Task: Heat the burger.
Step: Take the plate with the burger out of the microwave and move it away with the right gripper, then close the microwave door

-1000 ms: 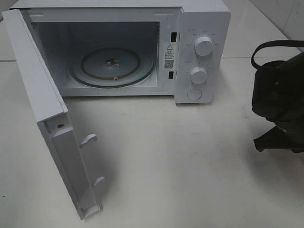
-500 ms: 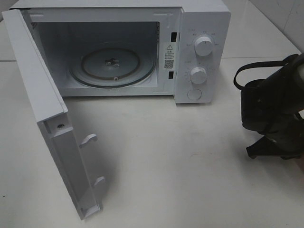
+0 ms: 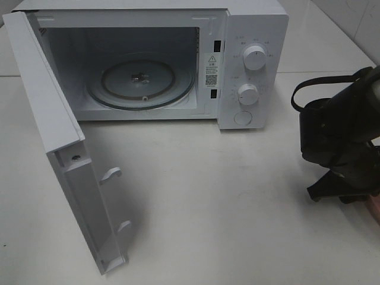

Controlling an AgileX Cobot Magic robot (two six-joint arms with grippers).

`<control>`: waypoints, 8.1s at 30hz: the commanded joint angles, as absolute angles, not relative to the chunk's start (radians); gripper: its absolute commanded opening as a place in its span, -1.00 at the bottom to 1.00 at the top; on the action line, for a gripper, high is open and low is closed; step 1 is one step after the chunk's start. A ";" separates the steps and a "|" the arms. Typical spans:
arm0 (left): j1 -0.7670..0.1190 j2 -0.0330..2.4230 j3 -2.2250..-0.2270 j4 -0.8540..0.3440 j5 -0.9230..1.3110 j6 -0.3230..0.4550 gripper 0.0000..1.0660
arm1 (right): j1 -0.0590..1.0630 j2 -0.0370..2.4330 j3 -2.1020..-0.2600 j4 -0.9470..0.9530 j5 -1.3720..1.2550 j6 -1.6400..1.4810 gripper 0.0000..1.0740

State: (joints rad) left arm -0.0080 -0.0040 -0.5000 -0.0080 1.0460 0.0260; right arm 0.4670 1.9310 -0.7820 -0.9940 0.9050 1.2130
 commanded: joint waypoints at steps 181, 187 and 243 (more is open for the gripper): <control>-0.009 0.353 -0.520 0.006 0.722 0.028 -1.00 | 0.083 -0.032 -0.507 -0.066 1.039 0.076 0.41; -0.011 0.435 -0.434 0.000 0.475 0.028 -1.00 | 0.083 -0.032 -0.507 -0.066 1.039 0.076 0.41; -0.242 1.385 -0.219 0.226 -0.931 -0.139 -1.00 | 0.083 -0.032 -0.507 -0.066 1.039 0.075 0.40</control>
